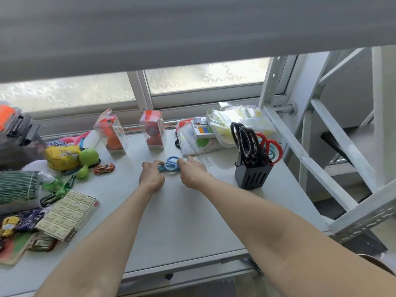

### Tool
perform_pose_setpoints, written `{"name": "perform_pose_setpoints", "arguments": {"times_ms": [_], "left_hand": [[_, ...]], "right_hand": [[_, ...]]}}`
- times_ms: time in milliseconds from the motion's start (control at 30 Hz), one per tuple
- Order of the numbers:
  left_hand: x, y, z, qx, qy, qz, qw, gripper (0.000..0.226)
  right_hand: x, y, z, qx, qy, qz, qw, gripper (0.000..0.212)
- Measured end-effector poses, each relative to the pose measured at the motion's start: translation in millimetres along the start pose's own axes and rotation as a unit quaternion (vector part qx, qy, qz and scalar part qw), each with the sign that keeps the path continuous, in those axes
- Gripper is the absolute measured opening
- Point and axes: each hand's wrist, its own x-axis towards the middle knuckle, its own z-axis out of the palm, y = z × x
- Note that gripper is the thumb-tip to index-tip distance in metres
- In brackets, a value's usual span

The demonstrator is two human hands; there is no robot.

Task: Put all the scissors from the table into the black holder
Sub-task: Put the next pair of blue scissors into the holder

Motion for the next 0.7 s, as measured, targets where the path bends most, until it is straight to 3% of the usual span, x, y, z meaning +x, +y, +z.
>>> {"name": "perform_pose_setpoints", "arguments": {"times_ms": [233,467,567,700], "left_hand": [[-37,2,13,-0.001,0.013,0.045,0.999,0.031],[-74,0,28,0.027,0.002,0.093,0.995,0.030],[-87,7,36,0.034,-0.018,0.112,0.993,0.034],[-97,21,45,0.017,-0.032,0.130,0.991,0.029]], "right_hand": [[-37,14,20,-0.008,0.114,-0.018,0.993,0.030],[-81,37,31,0.007,0.120,-0.038,0.992,0.024],[-102,50,37,0.056,0.156,-0.045,0.985,0.024],[-134,69,39,0.186,0.250,-0.089,0.946,0.019]]}}
